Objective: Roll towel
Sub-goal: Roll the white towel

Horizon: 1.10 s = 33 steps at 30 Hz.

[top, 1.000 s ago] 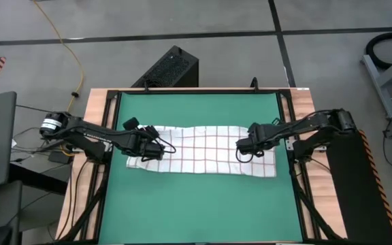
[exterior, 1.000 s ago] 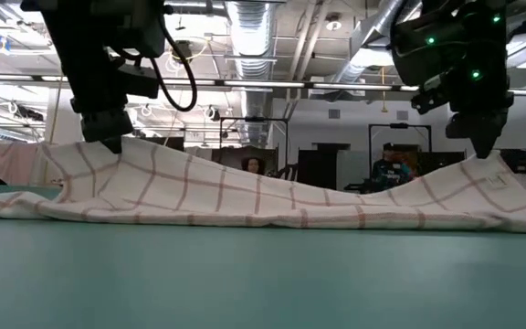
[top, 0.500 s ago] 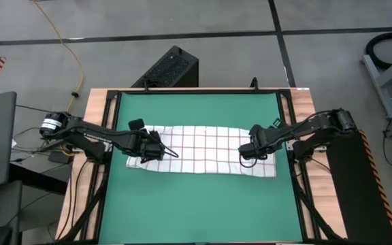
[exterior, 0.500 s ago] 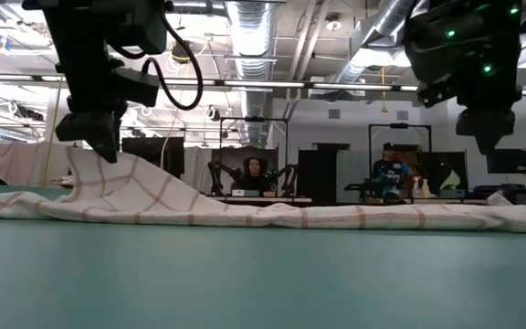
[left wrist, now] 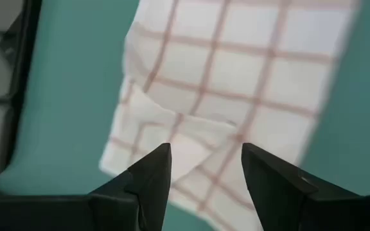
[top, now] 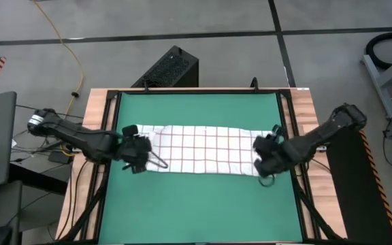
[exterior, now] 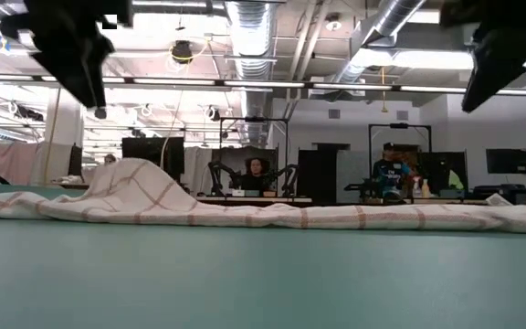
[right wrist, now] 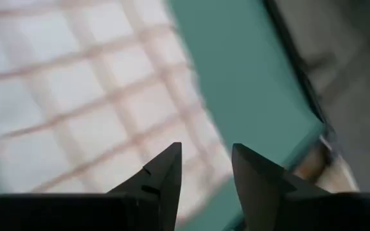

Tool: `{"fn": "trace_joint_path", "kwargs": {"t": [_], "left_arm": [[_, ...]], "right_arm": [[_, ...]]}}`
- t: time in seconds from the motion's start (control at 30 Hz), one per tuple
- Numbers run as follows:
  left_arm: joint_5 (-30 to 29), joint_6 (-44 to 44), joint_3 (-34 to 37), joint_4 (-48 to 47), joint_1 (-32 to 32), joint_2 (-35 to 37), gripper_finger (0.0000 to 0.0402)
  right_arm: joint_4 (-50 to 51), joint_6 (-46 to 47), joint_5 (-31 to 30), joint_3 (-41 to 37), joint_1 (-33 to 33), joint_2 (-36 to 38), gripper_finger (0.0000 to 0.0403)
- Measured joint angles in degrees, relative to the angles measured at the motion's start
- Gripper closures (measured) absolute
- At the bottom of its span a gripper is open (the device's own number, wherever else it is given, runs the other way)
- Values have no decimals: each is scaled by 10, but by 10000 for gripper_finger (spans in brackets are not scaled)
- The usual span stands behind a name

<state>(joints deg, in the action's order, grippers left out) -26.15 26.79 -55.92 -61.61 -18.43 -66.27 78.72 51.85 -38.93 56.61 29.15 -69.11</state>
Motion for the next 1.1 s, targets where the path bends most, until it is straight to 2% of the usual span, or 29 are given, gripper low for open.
{"fn": "trace_joint_path", "kwargs": {"t": [0.17,0.33,0.57,0.7,0.87,1.1], "left_arm": [[-23,37,29,58,-102,31,227],[-57,39,70,118,-149,-10,227],[-27,39,83,133,-153,-117,225],[-26,27,83,129,-158,-147,225],[9,35,83,111,-158,-125,225],[48,85,87,21,-164,-62,225]], "right_arm": [[-120,-35,15,-15,109,3,243],[-144,22,21,-48,166,-50,243],[-173,62,117,-63,182,-146,243],[-181,62,139,-63,181,-176,243],[-183,62,150,-63,181,-181,243],[-186,62,150,-63,195,-178,243]]}}
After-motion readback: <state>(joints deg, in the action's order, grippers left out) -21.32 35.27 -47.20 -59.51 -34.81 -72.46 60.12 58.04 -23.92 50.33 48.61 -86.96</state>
